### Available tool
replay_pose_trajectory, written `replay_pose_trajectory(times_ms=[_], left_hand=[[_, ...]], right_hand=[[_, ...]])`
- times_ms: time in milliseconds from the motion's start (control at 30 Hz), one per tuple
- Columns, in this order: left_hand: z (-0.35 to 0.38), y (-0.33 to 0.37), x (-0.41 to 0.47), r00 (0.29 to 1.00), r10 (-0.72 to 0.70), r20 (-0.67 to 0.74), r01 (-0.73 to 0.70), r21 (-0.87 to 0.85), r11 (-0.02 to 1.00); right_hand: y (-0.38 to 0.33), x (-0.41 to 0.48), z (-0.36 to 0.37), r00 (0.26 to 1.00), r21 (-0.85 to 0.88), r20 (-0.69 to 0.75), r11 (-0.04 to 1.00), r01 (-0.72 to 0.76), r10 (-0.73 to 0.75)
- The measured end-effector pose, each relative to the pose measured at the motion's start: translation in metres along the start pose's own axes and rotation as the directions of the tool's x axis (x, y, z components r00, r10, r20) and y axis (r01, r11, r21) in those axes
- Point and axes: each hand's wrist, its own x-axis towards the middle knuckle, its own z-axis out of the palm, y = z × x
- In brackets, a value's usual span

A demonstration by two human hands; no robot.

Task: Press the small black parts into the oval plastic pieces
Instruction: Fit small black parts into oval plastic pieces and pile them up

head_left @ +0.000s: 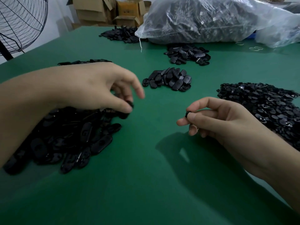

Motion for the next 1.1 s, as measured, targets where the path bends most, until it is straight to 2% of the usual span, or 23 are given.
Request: replay_pose_trajectory(times_ms=[67,167,267,367,533,800,1100], left_hand=[[0.015,0.010,0.000,0.999,0.039,-0.029,-0.045,-0.244,0.969],[0.055,0.029,0.005,0.999,0.008,-0.054,-0.038,-0.585,0.810],[0.091,0.039,0.009,0.992,-0.039,-0.123,-0.069,-0.763,0.642],[0.106,0.038,0.008,0.987,-0.097,-0.125,-0.064,-0.875,0.480],[0.112,0.036,0.005,0.982,-0.120,-0.143,-0.090,-0.927,0.365],[0.114,0.038,0.003,0.961,-0.135,-0.241,-0.181,-0.919,0.351],[0.112,0.036,0.003,0.947,-0.114,-0.301,-0.254,-0.917,0.308]], right_hand=[[0.001,0.000,-0.001,1.000,0.035,0.008,0.999,-0.011,0.011],[0.001,0.001,-0.003,1.000,0.107,0.019,0.994,-0.027,0.025],[0.002,0.002,-0.005,0.999,0.162,0.025,0.986,-0.038,0.034],[0.001,0.001,-0.006,0.999,0.194,0.030,0.980,-0.034,0.029],[-0.001,0.001,-0.006,0.999,0.224,0.022,0.974,-0.028,0.023],[-0.001,0.002,-0.005,0.998,0.294,0.058,0.955,-0.030,0.014],[-0.001,0.003,-0.006,0.998,0.293,0.055,0.955,-0.038,0.023]])
